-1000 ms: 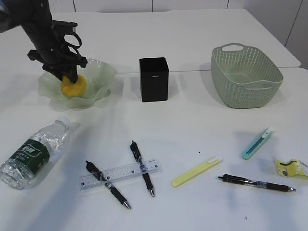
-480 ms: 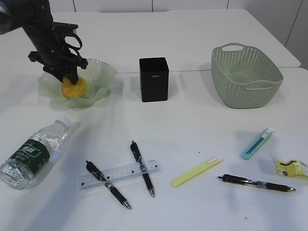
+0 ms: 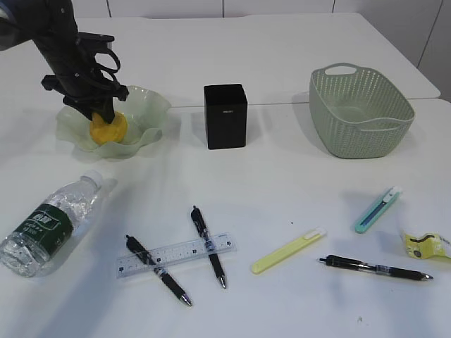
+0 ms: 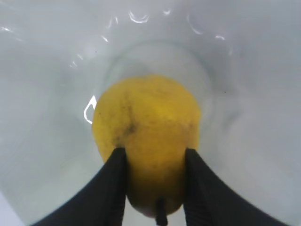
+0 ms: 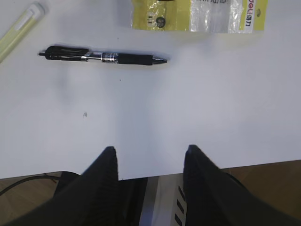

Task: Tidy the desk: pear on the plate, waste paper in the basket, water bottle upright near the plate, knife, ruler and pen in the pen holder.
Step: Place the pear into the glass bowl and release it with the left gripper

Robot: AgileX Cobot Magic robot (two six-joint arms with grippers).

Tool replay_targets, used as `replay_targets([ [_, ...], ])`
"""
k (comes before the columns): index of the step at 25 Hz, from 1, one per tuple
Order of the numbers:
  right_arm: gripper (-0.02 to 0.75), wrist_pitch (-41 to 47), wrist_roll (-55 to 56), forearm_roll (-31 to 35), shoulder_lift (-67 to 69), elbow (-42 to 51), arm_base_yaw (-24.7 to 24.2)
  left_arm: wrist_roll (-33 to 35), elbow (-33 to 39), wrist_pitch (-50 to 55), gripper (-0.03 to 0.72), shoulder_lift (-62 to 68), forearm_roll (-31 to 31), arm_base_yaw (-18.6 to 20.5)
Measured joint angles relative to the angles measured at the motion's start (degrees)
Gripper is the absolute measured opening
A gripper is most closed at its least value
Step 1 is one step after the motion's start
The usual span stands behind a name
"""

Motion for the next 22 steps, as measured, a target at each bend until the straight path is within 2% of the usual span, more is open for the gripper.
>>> replay_targets([
  [22, 0.369, 0.1, 0.1, 0.0, 0.0, 0.0, 0.0, 0.1, -0.1, -0.1, 0.227, 0.8, 0.0, 0.0],
])
